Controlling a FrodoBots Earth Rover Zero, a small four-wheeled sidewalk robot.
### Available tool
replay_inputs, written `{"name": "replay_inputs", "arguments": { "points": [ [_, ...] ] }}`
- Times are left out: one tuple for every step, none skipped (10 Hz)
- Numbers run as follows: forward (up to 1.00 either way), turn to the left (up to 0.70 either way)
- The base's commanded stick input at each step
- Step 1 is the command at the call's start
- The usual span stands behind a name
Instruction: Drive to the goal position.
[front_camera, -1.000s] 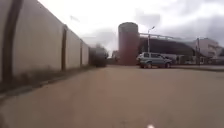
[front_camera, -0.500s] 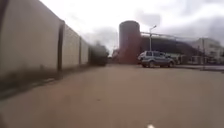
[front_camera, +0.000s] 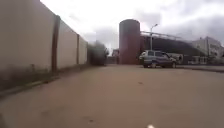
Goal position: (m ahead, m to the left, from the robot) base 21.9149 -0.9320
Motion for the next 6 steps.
{"name": "replay_inputs", "arguments": {
  "points": [
    [1.00, 0.00],
    [1.00, 0.00],
    [1.00, 0.00],
    [1.00, 0.00],
    [1.00, 0.00],
    [1.00, 0.00]
  ]
}}
